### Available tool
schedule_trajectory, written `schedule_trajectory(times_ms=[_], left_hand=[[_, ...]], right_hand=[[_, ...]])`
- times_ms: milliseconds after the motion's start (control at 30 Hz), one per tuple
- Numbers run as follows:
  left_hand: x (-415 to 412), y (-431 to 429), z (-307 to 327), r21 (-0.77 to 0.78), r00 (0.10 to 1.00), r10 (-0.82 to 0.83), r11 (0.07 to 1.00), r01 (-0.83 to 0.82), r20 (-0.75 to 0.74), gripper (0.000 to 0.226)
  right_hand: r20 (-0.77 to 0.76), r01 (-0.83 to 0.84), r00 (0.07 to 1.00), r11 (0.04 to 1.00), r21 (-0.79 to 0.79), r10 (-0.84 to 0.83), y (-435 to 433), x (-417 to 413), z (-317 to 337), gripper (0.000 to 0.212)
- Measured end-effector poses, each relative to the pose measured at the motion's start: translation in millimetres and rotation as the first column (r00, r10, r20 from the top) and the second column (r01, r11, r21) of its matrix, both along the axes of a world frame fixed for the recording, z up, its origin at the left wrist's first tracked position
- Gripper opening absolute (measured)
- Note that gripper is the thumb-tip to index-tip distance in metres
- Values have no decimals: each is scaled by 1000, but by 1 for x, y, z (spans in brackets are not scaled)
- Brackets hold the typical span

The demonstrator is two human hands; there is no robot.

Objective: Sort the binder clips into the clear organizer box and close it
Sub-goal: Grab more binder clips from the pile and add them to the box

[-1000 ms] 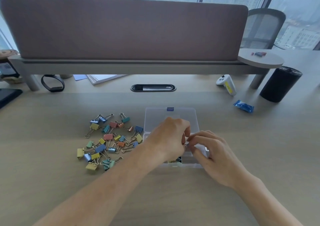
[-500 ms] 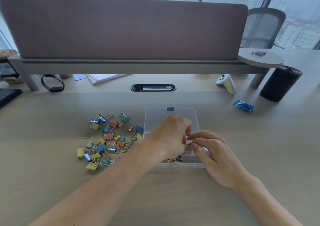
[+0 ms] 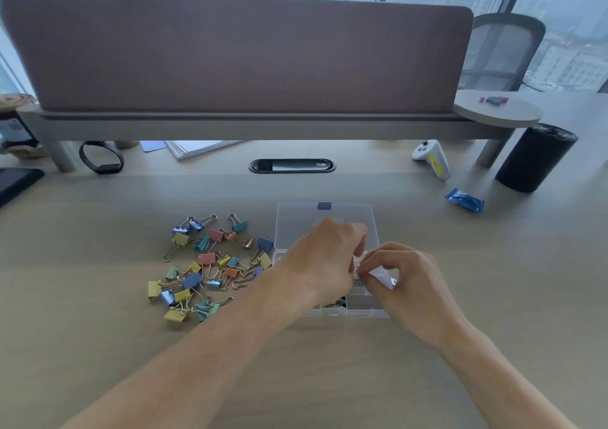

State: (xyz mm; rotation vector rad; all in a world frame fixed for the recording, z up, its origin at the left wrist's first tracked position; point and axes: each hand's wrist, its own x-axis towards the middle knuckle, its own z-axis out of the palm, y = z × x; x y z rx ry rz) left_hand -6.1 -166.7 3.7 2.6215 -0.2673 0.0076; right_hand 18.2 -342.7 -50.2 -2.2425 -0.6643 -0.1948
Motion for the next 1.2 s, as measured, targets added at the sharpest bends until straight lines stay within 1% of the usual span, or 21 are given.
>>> schedule_trajectory(times_ms=[67, 133, 233, 300, 400, 500, 567, 700, 800, 933, 1067, 1167, 1200], left_hand=[[-1, 0, -1, -2, 1000, 0, 1000, 0, 3, 30], [-1, 0, -2, -7, 1000, 1, 1000, -1, 1, 30], [0, -2, 0, -3, 1000, -1, 1000, 1, -5, 30], [1, -3, 0, 4, 1000, 5, 1000, -5, -7, 30], [3, -5, -1, 34, 1000, 16, 999, -16, 10, 30], [2, -7, -4, 39, 1000, 15, 999, -16, 20, 29], [2, -6, -6, 18, 1000, 24, 1000, -24, 18, 29], [3, 1, -8, -76, 1000, 27, 997, -28, -11, 26], [4, 6, -9, -128, 999, 32, 991, -33, -13, 25], [5, 6, -11, -127, 1000, 8, 992, -12, -24, 24], [5, 14, -9, -139, 1000, -3, 990, 1, -14, 18], [1, 45, 4, -120, 999, 42, 992, -39, 15, 18], [0, 61, 9, -82, 998, 69, 994, -68, 10, 20]], right_hand=[[-19, 17, 1000, 1000, 19, -16, 1, 0, 0, 31], [-70, 40, 997, 998, 39, -37, 3, 1, 0, 32], [-123, 64, 991, 998, 25, -60, 5, 3, 2, 34], [-127, 56, 990, 998, 24, -52, 4, 3, 3, 33], [-53, -15, 998, 1000, 2, 15, 1, -2, 3, 32], [23, -62, 998, 998, -31, 63, -1, -6, -2, 18], [51, -64, 996, 997, -42, 66, -2, -8, -7, 21], [101, -61, 993, 996, -59, 67, -3, -8, -16, 38], [132, -61, 989, 996, -68, 69, -3, -8, -18, 40], [194, -69, 977, 993, -92, 86, -4, -12, -20, 35], [213, -55, 974, 994, -94, 74, -5, -15, -20, 35], [198, -32, 979, 994, -107, 53, -6, -14, -21, 38], [189, -28, 981, 994, -110, 48, -6, -14, -21, 39]])
